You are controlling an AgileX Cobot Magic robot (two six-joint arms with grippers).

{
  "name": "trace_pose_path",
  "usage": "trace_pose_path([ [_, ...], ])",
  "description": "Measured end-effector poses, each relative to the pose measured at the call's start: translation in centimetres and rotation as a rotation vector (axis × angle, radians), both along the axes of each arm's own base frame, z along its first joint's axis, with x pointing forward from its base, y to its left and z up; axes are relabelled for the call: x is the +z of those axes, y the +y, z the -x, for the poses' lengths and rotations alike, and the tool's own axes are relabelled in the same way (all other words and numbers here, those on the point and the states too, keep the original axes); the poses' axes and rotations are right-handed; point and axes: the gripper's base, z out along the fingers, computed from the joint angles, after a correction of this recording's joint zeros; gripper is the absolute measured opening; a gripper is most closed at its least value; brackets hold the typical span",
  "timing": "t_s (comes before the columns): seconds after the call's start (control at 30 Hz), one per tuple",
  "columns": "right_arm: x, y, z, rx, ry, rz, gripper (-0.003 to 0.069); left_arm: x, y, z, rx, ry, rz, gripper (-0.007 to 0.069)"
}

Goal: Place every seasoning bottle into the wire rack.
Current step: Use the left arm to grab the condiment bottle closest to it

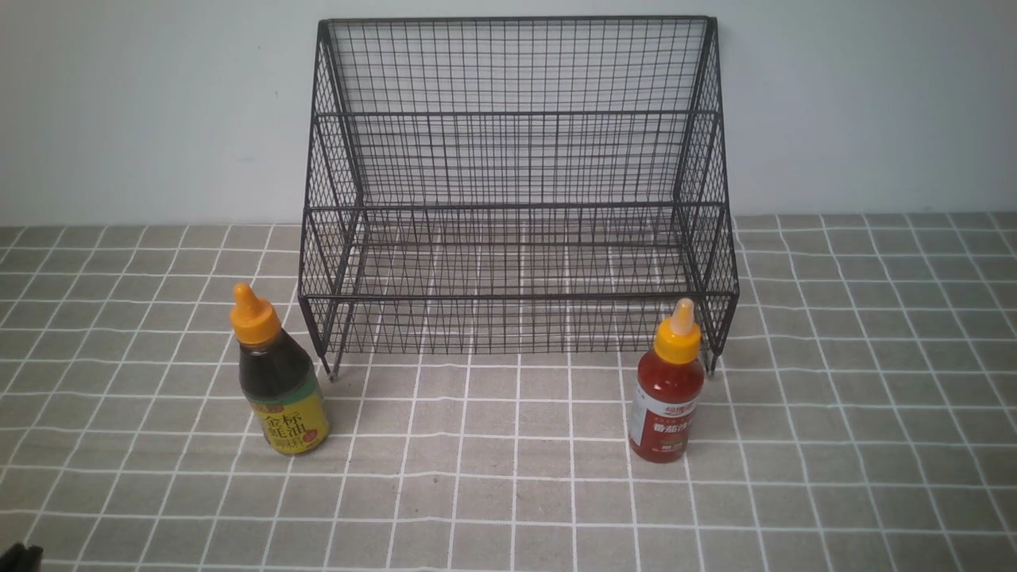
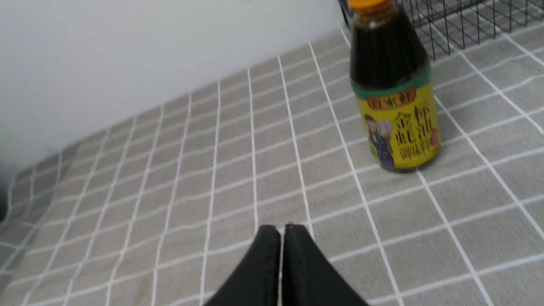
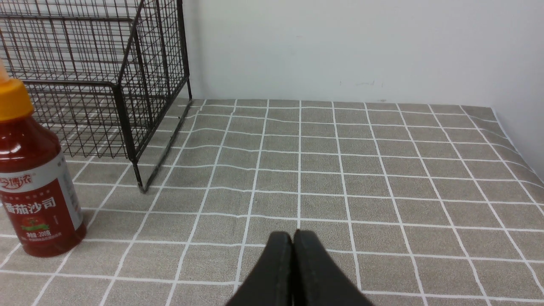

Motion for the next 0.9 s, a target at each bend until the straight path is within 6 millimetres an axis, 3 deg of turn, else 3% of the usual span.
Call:
trace_pose_path([
  [0.1,0.0,0.0,0.0,0.000,0.000,0.000,-0.0014,0.5,-0.1,-0.1,-0.002,-0.052,0.068,-0.0007],
  [0.23,0.0,0.0,0.0,0.000,0.000,0.000,-0.0014,1.7,-0.4,-0.2,0.010,-0.176,0.376,-0.0007],
  [0.4,0.0,0.0,0.0,0.000,0.000,0.000,-0.0014,2.1,-0.5,-0.2,0.036,-0.197,0.776,-0.0007],
  [0.47,0.0,0.0,0.0,0.000,0.000,0.000,-0.0014,2.1,-0.5,-0.2,0.041,-0.194,0.856,-0.0007],
  [0.73,0.0,0.0,0.0,0.000,0.001,0.000,-0.0014,2.9,-0.1,-0.2,0.057,-0.291,1.037,-0.0007],
  [0.9,0.0,0.0,0.0,0.000,0.001,0.000,-0.0014,4.3,0.3,0.0,0.047,-0.384,1.037,-0.0007],
])
